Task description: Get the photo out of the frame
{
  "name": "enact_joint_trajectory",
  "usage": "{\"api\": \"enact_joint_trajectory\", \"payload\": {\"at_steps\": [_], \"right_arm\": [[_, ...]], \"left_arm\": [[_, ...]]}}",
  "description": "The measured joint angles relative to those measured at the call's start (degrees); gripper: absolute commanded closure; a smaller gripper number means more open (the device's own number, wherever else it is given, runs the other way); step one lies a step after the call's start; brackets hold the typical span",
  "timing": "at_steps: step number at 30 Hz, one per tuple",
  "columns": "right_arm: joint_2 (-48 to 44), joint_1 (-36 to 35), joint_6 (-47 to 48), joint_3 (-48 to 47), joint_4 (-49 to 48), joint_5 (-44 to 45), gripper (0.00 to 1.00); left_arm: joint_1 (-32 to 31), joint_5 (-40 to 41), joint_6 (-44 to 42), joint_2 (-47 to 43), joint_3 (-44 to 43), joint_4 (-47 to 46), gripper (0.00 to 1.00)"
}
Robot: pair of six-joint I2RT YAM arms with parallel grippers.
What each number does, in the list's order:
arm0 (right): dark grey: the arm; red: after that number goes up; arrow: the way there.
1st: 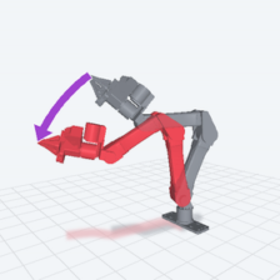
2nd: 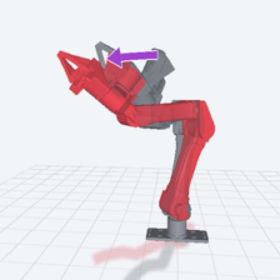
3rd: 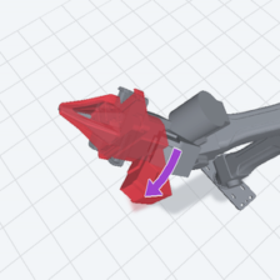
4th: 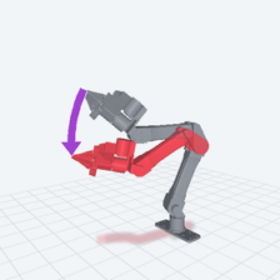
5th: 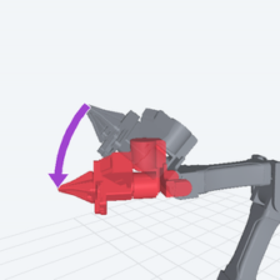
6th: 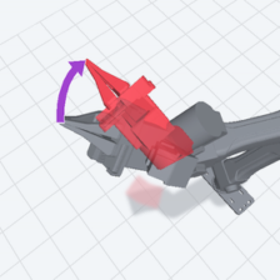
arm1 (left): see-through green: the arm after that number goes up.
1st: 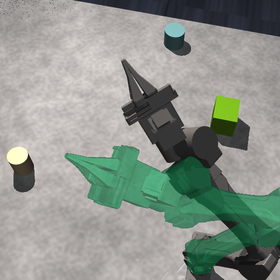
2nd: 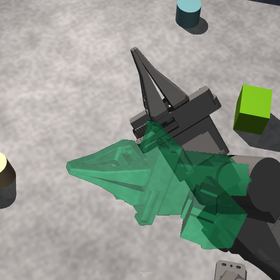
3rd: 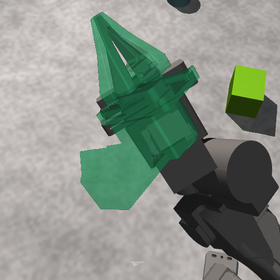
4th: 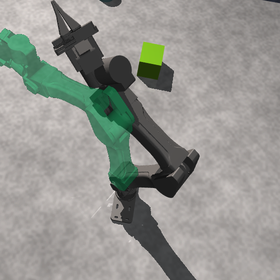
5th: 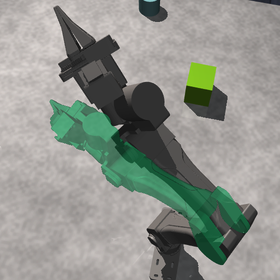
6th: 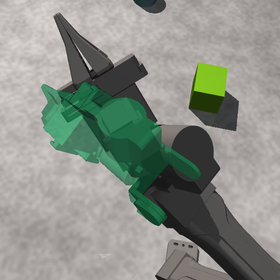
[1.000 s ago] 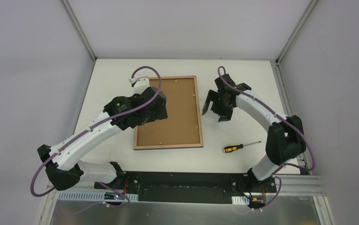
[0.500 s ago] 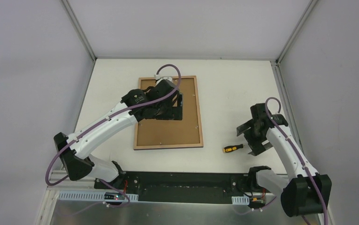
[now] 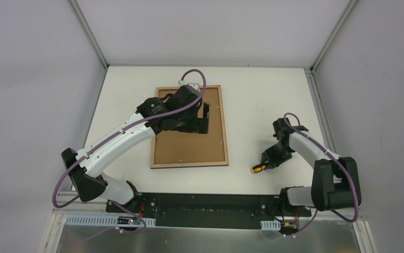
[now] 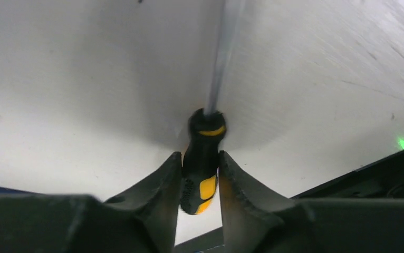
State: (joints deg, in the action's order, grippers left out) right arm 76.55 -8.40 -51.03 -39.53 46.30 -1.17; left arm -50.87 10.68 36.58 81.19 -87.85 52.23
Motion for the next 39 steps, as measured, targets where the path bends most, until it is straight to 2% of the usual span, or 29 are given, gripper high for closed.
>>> {"api": "enact_joint_trajectory", "payload": {"at_steps": [2,3,9,11,14,18,22,27,31,32,33,39], "right_arm": [[-0.04,-0.07,0.37,-0.04,-0.48,-0.17,0.96],[-0.04,-0.22,1.75,-0.15,-0.76,-0.52,1.00],[-0.37,-4.74,8.87,-5.16,-0.48,-1.11,1.00],[-1.27,-8.22,12.13,-7.89,-0.57,-1.64,1.00],[-3.74,-16.24,17.16,-12.70,-1.29,-2.64,1.00],[-7.67,-23.87,20.41,-15.67,-4.52,-10.03,1.00],[-8.26,-29.53,19.93,-16.50,-8.02,-18.45,1.00],[-10.49,-36.28,16.68,-16.11,-12.31,-22.93,1.00],[-14.97,-37.46,13.68,-14.36,-16.46,-24.59,1.00],[-15.76,-37.66,13.09,-13.99,-16.76,-24.81,1.00],[-16.37,-37.86,12.55,-13.68,-17.11,-24.90,1.00],[-17.11,-39.12,11.04,-13.07,-17.62,-24.33,1.00]], "left_arm": [[0.00,0.04,0.02,-0.52,0.02,-0.11,0.01],[0.00,0.11,0.02,-1.01,0.02,-0.28,0.01],[2.73,-1.16,1.86,-5.81,-0.02,-3.65,0.01],[5.75,-4.46,4.57,-6.25,-0.09,-5.29,0.01],[10.23,-11.37,9.73,-5.35,0.72,-8.63,0.12],[13.81,-22.84,18.62,-3.87,8.11,-20.31,0.13],[12.94,-31.10,27.87,-1.01,16.61,-32.48,0.12],[9.07,-32.94,33.57,-0.02,20.81,-38.10,0.17],[4.59,-32.65,36.98,-0.02,22.99,-41.31,0.21],[3.67,-32.24,37.68,0.07,23.26,-41.29,0.23],[3.08,-32.06,37.99,0.17,23.34,-41.27,0.30],[1.64,-30.60,40.26,0.28,23.82,-42.45,0.77]]}}
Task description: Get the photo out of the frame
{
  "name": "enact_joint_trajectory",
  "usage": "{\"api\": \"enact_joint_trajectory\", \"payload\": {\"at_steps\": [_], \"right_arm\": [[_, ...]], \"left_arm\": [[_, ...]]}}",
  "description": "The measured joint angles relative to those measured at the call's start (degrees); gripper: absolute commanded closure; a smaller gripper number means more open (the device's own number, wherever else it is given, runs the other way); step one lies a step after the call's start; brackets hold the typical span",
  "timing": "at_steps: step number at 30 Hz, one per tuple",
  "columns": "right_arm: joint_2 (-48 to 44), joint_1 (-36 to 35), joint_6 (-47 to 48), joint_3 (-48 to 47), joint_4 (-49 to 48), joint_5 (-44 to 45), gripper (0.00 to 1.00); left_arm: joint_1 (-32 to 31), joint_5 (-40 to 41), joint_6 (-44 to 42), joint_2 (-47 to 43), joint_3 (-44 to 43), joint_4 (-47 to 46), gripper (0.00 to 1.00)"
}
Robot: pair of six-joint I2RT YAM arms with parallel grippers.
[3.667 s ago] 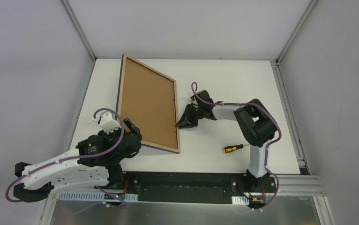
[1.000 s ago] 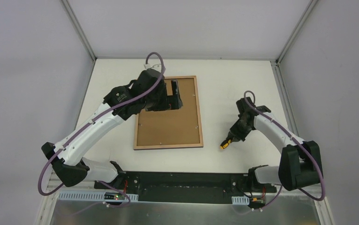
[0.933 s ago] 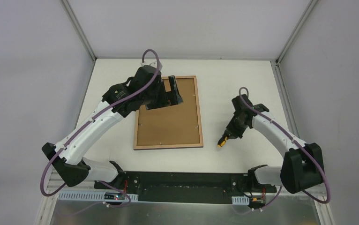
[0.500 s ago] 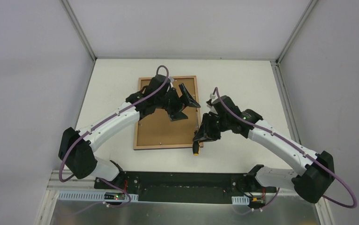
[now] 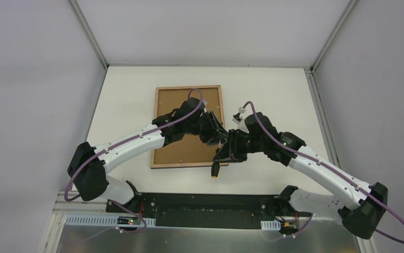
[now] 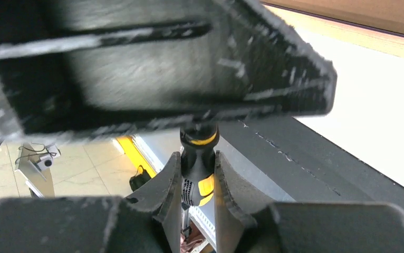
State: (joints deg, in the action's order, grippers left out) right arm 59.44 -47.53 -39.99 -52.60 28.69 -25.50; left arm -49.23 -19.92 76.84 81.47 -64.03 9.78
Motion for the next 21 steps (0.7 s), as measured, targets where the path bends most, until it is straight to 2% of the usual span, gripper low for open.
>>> {"api": "enact_joint_trajectory", "payload": {"at_steps": [2,3,5,6,7,9,10,12,13,17,21], "right_arm": [[-0.39,-0.11,-0.13,0.00,0.15,0.59,0.97],[-0.68,-0.15,-0.39,0.00,0.66,0.74,0.94],[-1.62,0.00,-1.14,-0.13,1.97,1.86,0.90],[-2.03,0.02,-1.33,-0.15,2.47,2.62,0.81],[-2.16,-0.04,-1.36,-0.17,2.93,3.34,0.57],[-2.16,-0.24,-1.25,-0.57,3.52,4.31,0.26],[-2.16,-0.35,-0.96,-1.07,4.07,5.18,0.17],[-2.16,-0.79,-0.66,-2.10,5.49,6.84,0.06],[-2.10,-0.90,-0.31,-2.78,6.62,7.96,0.02],[-1.44,-0.72,-1.31,-5.22,9.84,10.84,0.01],[-1.51,1.70,-6.43,-3.04,6.12,7.93,0.01]], "left_arm": [[-0.24,0.87,0.31,0.00,0.96,-0.11,0.96],[-0.17,1.44,-0.55,0.00,1.57,0.26,1.00],[0.20,2.54,-1.57,0.00,2.80,1.64,1.00],[0.37,2.73,-1.18,0.00,3.37,2.29,1.00],[0.59,2.78,-0.92,0.00,3.54,2.27,1.00],[0.85,3.32,-0.79,-0.07,3.54,2.05,1.00],[1.05,3.50,0.26,-0.07,3.54,1.95,1.00],[1.86,3.85,1.42,-0.22,3.54,1.73,1.00],[2.49,4.00,2.12,-0.37,3.54,1.73,1.00],[3.98,5.84,3.23,-1.27,3.52,1.73,1.00],[4.07,10.36,1.11,-3.50,3.52,1.55,1.00]]}}
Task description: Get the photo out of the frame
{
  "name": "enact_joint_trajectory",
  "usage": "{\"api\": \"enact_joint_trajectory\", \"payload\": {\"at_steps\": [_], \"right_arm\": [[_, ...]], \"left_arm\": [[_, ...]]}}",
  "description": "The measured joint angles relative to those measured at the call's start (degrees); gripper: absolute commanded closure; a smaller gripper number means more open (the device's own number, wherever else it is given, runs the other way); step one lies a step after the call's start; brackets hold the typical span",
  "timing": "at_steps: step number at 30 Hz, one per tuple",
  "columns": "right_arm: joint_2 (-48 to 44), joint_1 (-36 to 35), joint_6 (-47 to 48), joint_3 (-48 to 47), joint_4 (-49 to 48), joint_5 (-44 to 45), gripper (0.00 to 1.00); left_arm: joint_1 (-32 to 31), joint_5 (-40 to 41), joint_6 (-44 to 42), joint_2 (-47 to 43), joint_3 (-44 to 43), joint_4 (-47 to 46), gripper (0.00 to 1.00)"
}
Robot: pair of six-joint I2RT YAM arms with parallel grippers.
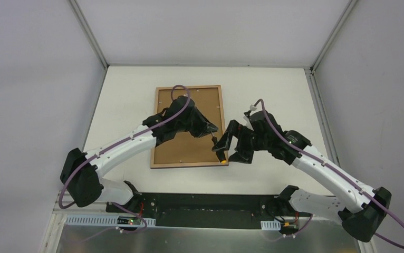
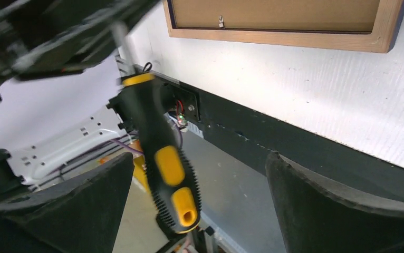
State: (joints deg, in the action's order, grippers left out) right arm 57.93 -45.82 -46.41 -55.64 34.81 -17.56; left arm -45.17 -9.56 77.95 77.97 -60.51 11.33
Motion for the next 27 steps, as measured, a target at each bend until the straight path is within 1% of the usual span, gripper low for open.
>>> {"api": "enact_joint_trajectory", "payload": {"at_steps": [2,4,8,11,12,14,15,17,20,22,23,27], "right_arm": [[0.00,1.49,-1.81,1.38,-1.07,-1.14,0.01],[0.02,3.26,-4.28,2.75,-3.26,-3.50,0.04],[-1.01,5.90,-11.39,7.69,-12.52,-8.26,0.08],[-3.19,7.98,-18.36,12.37,-19.41,-9.14,0.08],[-3.78,8.37,-20.11,13.25,-20.96,-8.98,0.10],[-4.57,8.79,-23.67,14.32,-24.22,-8.44,0.18],[-4.57,8.79,-25.24,14.43,-26.05,-8.26,0.20],[-4.22,8.66,-28.09,14.67,-30.47,-8.02,0.27],[-2.71,8.17,-30.73,14.73,-35.19,-7.41,0.34],[-1.90,7.74,-31.63,14.73,-36.52,-6.78,0.43],[-1.84,7.61,-31.95,14.75,-36.83,-6.54,0.45],[-1.90,7.43,-32.48,14.86,-37.62,-5.16,0.45]], "left_arm": [[0.00,2.38,-1.01,-1.81,0.20,-1.05,1.00],[0.00,4.85,-1.77,-4.22,1.57,-4.28,1.00],[0.15,8.92,-0.81,-7.45,6.93,-12.61,1.00],[0.15,10.84,0.90,-7.50,8.83,-15.41,1.00],[0.15,11.80,1.62,-7.50,9.33,-16.20,1.00],[0.15,13.33,2.86,-7.50,9.88,-17.70,1.00],[0.15,14.21,3.69,-7.50,10.05,-18.47,1.00],[0.15,15.08,5.31,-7.50,10.29,-20.00,1.00],[0.15,16.06,7.74,-7.48,10.93,-22.27,1.00],[0.15,16.33,9.09,-7.45,11.37,-23.15,1.00],[0.15,16.50,9.77,-7.45,11.58,-23.39,1.00],[0.17,17.44,12.55,-7.45,12.61,-24.48,1.00]]}}
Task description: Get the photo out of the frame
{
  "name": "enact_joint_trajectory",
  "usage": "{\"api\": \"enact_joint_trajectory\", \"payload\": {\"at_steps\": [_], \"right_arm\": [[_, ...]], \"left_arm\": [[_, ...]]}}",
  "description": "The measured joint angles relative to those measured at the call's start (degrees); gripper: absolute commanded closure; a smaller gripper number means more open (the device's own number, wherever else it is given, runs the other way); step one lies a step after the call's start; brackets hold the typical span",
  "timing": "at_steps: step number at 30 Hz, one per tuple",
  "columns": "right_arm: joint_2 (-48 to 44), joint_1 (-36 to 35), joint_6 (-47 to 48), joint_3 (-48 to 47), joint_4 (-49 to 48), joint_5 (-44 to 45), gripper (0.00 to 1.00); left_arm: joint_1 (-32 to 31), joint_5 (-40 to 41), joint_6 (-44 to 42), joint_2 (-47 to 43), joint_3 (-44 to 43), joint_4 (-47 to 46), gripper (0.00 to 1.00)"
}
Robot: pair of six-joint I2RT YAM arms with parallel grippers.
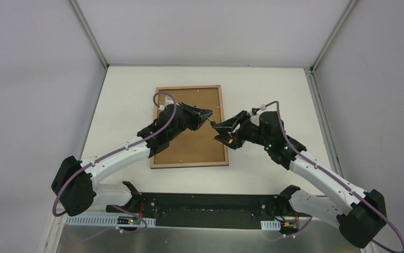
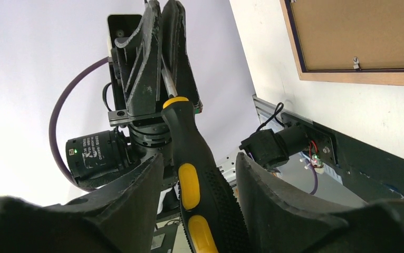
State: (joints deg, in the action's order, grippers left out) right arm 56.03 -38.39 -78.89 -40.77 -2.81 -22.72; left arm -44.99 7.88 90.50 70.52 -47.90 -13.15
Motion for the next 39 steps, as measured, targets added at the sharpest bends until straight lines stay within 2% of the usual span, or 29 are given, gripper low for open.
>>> {"api": "enact_joint_trajectory", "payload": {"at_steps": [4,6,9,11,14,19,23,25,28,29,30,31,33,35,36,39], "right_arm": [[0.02,0.07,0.11,0.02,-0.07,0.39,0.49],[0.09,0.17,0.59,0.00,0.11,0.39,0.46],[0.24,0.24,1.95,-0.33,0.68,0.44,0.22],[0.15,0.57,2.99,-0.42,1.14,0.39,0.18],[-0.26,1.97,4.09,-0.42,2.16,-0.39,0.18],[0.81,4.37,5.35,-0.44,2.12,-5.66,0.31],[4.15,4.37,5.64,-0.52,1.73,-10.25,0.31],[5.35,4.35,5.68,-0.87,1.70,-11.82,0.37],[5.81,4.33,5.86,-1.42,1.38,-13.40,0.56],[5.81,4.33,5.95,-1.53,1.11,-13.77,0.70],[5.81,4.31,5.97,-1.66,0.98,-14.01,0.95],[5.84,4.28,6.12,-1.73,0.72,-14.32,1.00],[5.81,4.28,6.97,-2.38,-0.81,-14.99,1.00],[5.79,4.13,8.81,-3.43,1.14,-14.16,1.00],[5.68,3.85,10.60,-4.83,4.37,-13.00,1.00],[5.53,3.32,16.61,-11.47,16.72,-9.57,1.00]], "left_arm": [[0.00,0.04,1.77,0.00,0.87,-0.87,1.00],[0.00,-0.04,2.36,0.00,1.16,-1.18,1.00],[0.00,-0.33,3.58,-0.02,2.14,-1.66,1.00],[0.00,-0.33,4.55,-0.04,3.34,-2.01,1.00],[0.13,-0.55,5.38,-0.04,4.81,-1.99,1.00],[0.87,-2.71,6.19,-0.13,5.31,-2.12,1.00],[1.20,-3.96,6.40,-0.13,5.31,-2.58,1.00],[1.22,-4.39,6.49,-0.15,5.33,-2.95,1.00],[1.22,-4.68,6.60,-0.07,5.31,-3.85,1.00],[1.22,-4.83,6.62,0.00,5.31,-4.24,1.00],[1.22,-4.94,6.62,0.11,5.31,-4.57,1.00],[1.22,-5.09,6.73,0.24,5.31,-4.63,1.00],[1.53,-5.88,8.98,0.55,5.31,-4.72,0.99],[1.68,-6.25,8.50,0.44,5.25,-5.05,0.65],[2.16,-6.84,7.58,0.44,5.16,-4.50,0.51],[3.82,-8.02,1.79,-0.02,3.13,2.64,0.27]]}}
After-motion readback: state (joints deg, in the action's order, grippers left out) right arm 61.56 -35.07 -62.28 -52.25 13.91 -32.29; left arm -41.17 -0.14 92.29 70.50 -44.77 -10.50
